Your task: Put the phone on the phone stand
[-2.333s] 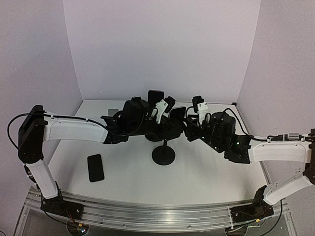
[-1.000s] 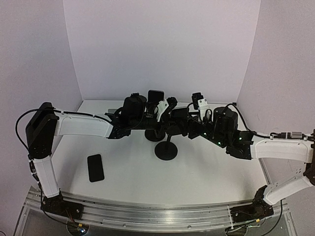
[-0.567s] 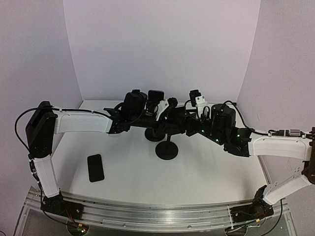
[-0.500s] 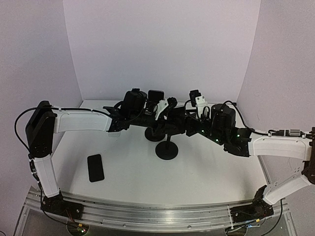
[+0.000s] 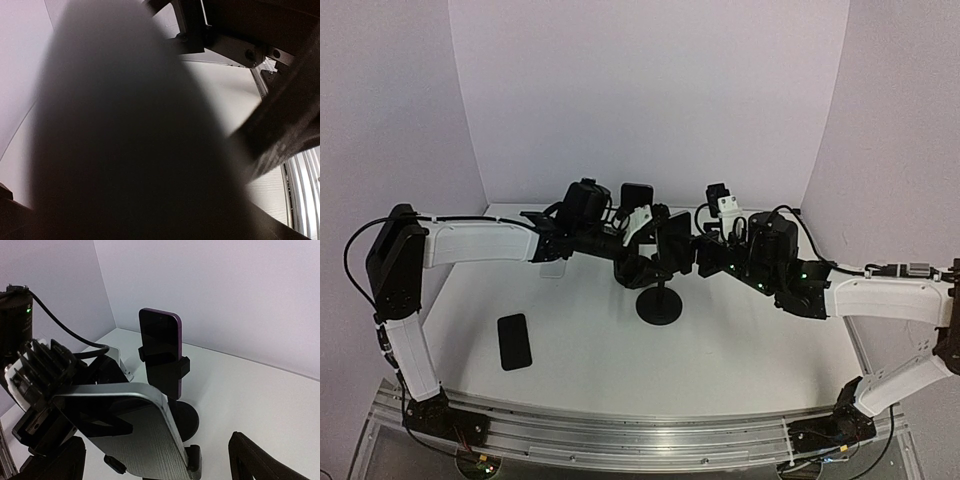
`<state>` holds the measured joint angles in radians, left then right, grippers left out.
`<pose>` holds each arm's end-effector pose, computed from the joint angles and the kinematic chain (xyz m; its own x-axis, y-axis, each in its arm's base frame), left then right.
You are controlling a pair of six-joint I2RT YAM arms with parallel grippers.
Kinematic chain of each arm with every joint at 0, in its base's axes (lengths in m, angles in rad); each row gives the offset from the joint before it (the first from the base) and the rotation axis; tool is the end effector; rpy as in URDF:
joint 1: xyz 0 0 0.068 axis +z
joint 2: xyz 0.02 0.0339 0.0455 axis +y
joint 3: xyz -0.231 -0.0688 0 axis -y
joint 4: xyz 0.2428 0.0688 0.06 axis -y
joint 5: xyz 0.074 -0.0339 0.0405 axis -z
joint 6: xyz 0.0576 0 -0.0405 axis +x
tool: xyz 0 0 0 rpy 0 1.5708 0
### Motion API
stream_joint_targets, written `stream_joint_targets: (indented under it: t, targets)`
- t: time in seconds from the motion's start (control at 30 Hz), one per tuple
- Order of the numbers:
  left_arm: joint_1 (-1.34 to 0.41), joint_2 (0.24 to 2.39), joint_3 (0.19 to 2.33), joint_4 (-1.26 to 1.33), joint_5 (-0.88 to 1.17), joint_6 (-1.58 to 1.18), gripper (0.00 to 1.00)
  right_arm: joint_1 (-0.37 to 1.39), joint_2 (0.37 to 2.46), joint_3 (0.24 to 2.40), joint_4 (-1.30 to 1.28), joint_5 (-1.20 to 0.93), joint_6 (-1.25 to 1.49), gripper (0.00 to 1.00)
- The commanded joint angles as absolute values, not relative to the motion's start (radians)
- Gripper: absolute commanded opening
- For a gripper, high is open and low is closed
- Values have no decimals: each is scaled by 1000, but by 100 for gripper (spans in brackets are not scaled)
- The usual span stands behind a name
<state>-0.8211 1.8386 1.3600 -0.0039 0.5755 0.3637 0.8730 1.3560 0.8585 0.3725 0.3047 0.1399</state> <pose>0.2719 -0.3380 0.2209 0.0398 0.3952 -0.9177 0.9933 0.0837 0.0791 0.2322 0.2500 0.2600 -0.1546 0.0227 -0.9877 -0.5233 0.8461 0.1013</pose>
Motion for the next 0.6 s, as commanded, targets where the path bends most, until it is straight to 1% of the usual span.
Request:
stream_joint_targets:
  t: [0.0, 0.17, 0.4, 0.57]
  targets:
    - [-814, 1804, 1266, -198, 594, 395, 100, 876, 1338, 848, 385, 329, 161, 98]
    - [-808, 1757, 1223, -174, 627, 415, 100, 875, 1302, 813, 382, 299, 173, 98]
    - [-808, 1786, 1295, -168, 627, 385, 100, 875, 1332, 854, 377, 279, 150, 98]
    - [-789, 1764, 1297, -204, 641, 395, 100, 874, 1324, 823, 371, 274, 183, 98]
